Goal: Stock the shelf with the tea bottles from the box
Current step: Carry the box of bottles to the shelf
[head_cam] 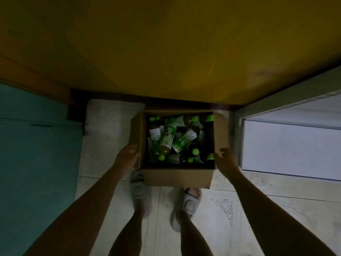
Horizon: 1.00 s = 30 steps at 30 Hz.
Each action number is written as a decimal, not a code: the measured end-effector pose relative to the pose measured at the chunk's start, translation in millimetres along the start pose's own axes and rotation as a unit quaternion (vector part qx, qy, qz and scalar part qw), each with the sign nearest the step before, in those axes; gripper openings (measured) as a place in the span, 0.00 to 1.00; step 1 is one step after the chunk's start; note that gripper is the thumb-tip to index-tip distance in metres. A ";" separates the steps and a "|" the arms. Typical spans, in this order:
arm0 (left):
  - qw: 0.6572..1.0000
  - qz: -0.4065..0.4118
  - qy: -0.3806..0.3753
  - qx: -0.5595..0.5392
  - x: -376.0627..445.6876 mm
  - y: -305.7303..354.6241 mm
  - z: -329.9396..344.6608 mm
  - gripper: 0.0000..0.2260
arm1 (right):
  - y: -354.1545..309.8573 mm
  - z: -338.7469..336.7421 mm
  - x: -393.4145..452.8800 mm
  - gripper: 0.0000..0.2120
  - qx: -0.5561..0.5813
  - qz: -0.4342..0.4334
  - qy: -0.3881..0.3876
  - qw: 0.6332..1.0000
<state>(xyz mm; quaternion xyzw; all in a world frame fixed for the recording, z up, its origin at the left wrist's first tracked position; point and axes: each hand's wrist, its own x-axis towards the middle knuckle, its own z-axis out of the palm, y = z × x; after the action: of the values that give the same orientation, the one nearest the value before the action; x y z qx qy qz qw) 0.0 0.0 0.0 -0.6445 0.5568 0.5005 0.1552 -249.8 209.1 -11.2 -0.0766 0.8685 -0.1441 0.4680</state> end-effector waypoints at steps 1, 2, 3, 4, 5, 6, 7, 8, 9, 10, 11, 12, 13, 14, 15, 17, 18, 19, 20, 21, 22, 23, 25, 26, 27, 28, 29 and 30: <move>1.000 -0.004 0.016 0.000 25.0 -10.3 9.4 0.19 | 6.4 10.5 22.0 0.26 0.017 0.006 0.021 1.000; 0.999 -0.010 0.034 0.008 50.7 -18.7 17.6 0.19 | 15.9 22.0 46.6 0.29 0.011 0.010 0.037 0.999; 0.998 -0.014 0.053 0.008 76.7 -28.0 26.4 0.19 | 26.4 33.3 71.8 0.33 -0.004 0.008 0.043 0.999; 0.998 -0.028 0.064 0.008 98.0 -34.2 34.8 0.21 | 32.6 40.6 92.0 0.36 -0.020 0.016 0.048 0.999; 0.996 -0.027 0.080 0.007 120.8 -41.9 43.6 0.23 | 41.6 50.0 113.8 0.38 -0.032 0.019 0.058 0.998; 0.996 -0.034 0.087 0.007 137.7 -44.9 50.5 0.26 | 48.1 57.0 131.5 0.37 -0.039 0.025 0.061 0.997; 0.995 -0.034 0.089 0.002 157.1 -50.7 58.2 0.29 | 51.1 62.4 148.4 0.37 -0.040 0.020 0.066 0.997; 0.996 -0.033 0.084 -0.007 171.6 -51.8 64.8 0.33 | 50.3 65.3 161.3 0.37 -0.022 0.017 0.062 0.998; 0.997 -0.026 0.074 -0.024 187.1 -54.8 72.1 0.34 | 50.4 69.2 174.9 0.37 0.012 0.015 0.063 0.998; 0.997 -0.025 0.067 -0.026 198.1 -56.3 78.6 0.35 | 49.5 72.9 184.7 0.36 0.048 0.018 0.063 0.997; 0.998 -0.018 0.066 -0.011 207.7 -58.8 84.4 0.32 | 49.0 77.3 192.4 0.34 0.057 0.015 0.062 0.996; 0.997 -0.015 0.073 0.023 212.7 -60.4 88.0 0.28 | 47.6 80.5 196.1 0.29 0.046 0.014 0.061 0.997; 0.994 -0.012 0.088 0.062 217.0 -62.3 89.9 0.23 | 49.6 82.2 201.5 0.23 0.014 0.013 0.068 0.998; 0.991 -0.011 0.096 0.090 219.2 -63.3 89.4 0.19 | 48.9 80.7 202.8 0.17 -0.022 0.014 0.072 0.997; 0.989 -0.006 0.095 0.109 221.3 -63.3 86.7 0.17 | 47.4 78.1 203.6 0.12 -0.046 0.010 0.073 0.996; 0.989 0.001 0.067 0.132 221.3 -59.0 76.7 0.14 | 46.0 71.8 201.8 0.06 -0.069 -0.004 0.055 0.996; 0.989 0.006 0.054 0.137 219.3 -56.1 71.0 0.12 | 46.6 69.3 197.7 0.05 -0.070 -0.009 0.047 0.996; 0.989 0.008 0.042 0.144 218.0 -52.9 65.6 0.11 | 47.3 66.7 193.7 0.05 -0.065 -0.014 0.044 0.997; 0.988 0.010 0.029 0.152 213.7 -48.0 60.1 0.10 | 48.7 63.6 187.6 0.05 -0.058 -0.017 0.039 0.997; 0.987 0.012 0.022 0.161 207.5 -44.0 54.7 0.08 | 52.5 60.9 181.5 0.05 -0.051 -0.019 0.036 0.998; 0.985 0.015 0.015 0.171 199.7 -40.6 48.4 0.04 | 55.6 57.1 173.5 0.04 -0.046 -0.018 0.029 0.998; 0.984 0.016 0.006 0.178 188.9 -37.2 42.5 0.03 | 59.0 52.4 162.9 0.04 -0.039 -0.015 0.020 0.999; 0.983 0.016 -0.002 0.182 158.2 -31.8 29.5 0.07 | 61.9 40.1 131.0 0.04 -0.027 -0.006 0.010 1.000; 0.983 0.020 -0.005 0.182 139.2 -28.2 21.2 0.08 | 59.7 32.0 110.5 0.05 -0.023 -0.005 0.013 1.000; 0.983 0.022 -0.010 0.180 117.4 -23.8 11.8 0.11 | 56.9 22.8 87.8 0.04 -0.017 -0.006 0.015 1.000; 0.983 0.022 -0.017 0.181 94.3 -18.3 1.2 0.13 | 52.2 12.0 60.9 0.03 -0.020 -0.006 0.015 1.000; 0.982 0.022 -0.022 0.187 69.8 -10.8 -11.5 0.14 | 46.0 -0.6 33.7 0.02 -0.028 -0.006 0.014 1.000; 0.980 0.022 -0.027 0.194 43.3 -1.9 -25.7 0.13 | 39.6 -14.7 4.8 0.02 -0.036 0.000 0.014 0.999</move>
<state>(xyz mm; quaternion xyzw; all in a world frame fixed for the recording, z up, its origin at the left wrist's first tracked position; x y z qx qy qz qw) 8.5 -43.2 -24.5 -0.5760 0.6528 0.4038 0.2813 -264.6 248.0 -20.2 -0.0911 0.8797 -0.1142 0.4525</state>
